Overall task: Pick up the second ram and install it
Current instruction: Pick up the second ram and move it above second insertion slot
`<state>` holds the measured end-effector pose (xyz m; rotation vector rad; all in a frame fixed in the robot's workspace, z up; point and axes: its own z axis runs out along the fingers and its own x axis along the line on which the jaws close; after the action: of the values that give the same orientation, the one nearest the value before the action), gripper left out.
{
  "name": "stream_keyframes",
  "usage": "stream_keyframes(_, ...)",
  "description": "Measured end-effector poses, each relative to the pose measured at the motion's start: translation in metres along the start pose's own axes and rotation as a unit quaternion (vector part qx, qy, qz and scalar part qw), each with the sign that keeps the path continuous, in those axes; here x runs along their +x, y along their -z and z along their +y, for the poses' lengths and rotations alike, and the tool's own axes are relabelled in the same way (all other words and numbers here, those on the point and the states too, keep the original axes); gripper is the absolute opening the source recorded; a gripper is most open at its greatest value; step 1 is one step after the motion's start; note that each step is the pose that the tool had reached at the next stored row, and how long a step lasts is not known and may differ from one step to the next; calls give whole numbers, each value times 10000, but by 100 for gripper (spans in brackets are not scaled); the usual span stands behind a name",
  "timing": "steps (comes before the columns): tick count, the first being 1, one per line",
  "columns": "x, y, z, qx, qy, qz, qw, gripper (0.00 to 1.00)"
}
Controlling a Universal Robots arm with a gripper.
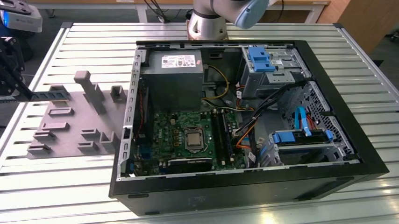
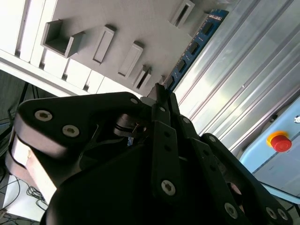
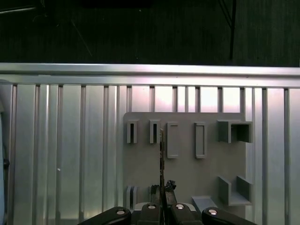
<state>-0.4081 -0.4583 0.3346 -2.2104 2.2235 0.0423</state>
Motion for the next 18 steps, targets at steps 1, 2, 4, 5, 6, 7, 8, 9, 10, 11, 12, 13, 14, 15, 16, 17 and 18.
stream_keyframes(1, 0, 6, 0, 1, 0, 0, 10000, 14)
stream_keyframes(2, 0, 13, 0, 0, 0, 0, 10000, 14)
stream_keyframes(4, -1, 27, 0, 0, 0, 0, 10000, 14)
stream_keyframes(5, -1, 33, 0, 0, 0, 0, 10000, 14)
stream_keyframes(6, -1, 38, 1, 0, 0, 0, 10000, 14)
stream_keyframes(7, -1, 45, 1, 0, 0, 0, 10000, 14)
stream_keyframes(8, -1, 52, 1, 0, 0, 0, 10000, 14)
stream_keyframes(9, -1, 59, 1, 0, 0, 0, 10000, 14)
stream_keyframes(10, -1, 65, 1, 0, 0, 0, 10000, 14)
stream_keyframes(11, -2, 71, 1, 0, 0, 0, 10000, 14)
stream_keyframes(12, -2, 77, 1, 0, 0, 0, 10000, 14)
stream_keyframes(13, -2, 82, 1, 0, 0, 0, 10000, 14)
stream_keyframes(14, -2, 88, 1, 0, 0, 0, 10000, 14)
stream_keyframes(15, -2, 95, 1, 0, 0, 0, 10000, 14)
stream_keyframes(16, -2, 102, 1, 0, 0, 0, 10000, 14)
stream_keyframes(17, -3, 135, 2, 0, 0, 0, 10000, 14)
stream_keyframes(18, -3, 143, 2, 0, 0, 0, 10000, 14)
